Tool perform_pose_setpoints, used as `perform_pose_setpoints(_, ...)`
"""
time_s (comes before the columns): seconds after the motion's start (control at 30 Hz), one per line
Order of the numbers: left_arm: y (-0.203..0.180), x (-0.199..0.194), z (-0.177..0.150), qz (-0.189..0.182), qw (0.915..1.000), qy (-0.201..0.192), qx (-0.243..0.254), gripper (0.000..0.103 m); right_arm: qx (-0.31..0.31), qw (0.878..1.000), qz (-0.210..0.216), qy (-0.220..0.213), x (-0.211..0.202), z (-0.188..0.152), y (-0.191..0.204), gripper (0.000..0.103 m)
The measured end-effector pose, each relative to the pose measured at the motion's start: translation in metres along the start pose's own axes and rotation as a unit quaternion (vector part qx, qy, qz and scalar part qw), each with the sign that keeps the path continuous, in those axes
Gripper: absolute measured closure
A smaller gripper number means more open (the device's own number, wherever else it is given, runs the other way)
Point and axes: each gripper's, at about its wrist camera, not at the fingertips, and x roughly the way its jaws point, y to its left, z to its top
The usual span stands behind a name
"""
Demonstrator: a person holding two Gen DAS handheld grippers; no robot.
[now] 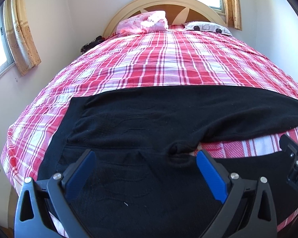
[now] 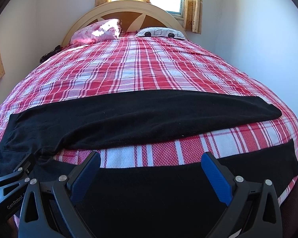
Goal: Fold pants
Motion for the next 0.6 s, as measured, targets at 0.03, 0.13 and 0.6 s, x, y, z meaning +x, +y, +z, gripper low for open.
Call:
perform_pose_setpoints(0.03,0.001,0.001,0.001,0.001,1.0,0.0,0.001,0.0,-0.002,1.0,0.002,0.0,0.001,0.003,0.001,0.001)
perform_pose_setpoints(0.13,0.011,0.011,0.01,0.014,0.9999,0.006,0.008,0.0,-0.015,1.0,0.015,-0.001,0.004,0.012,0.004,0.001)
perform_pose_setpoints(0.6,0.06,0.044,0.032,0.063,0.9978,0.008,-0.02,0.0,-0.098,0.99,0.094,-0.025,0.036,0.071,0.044,0.002)
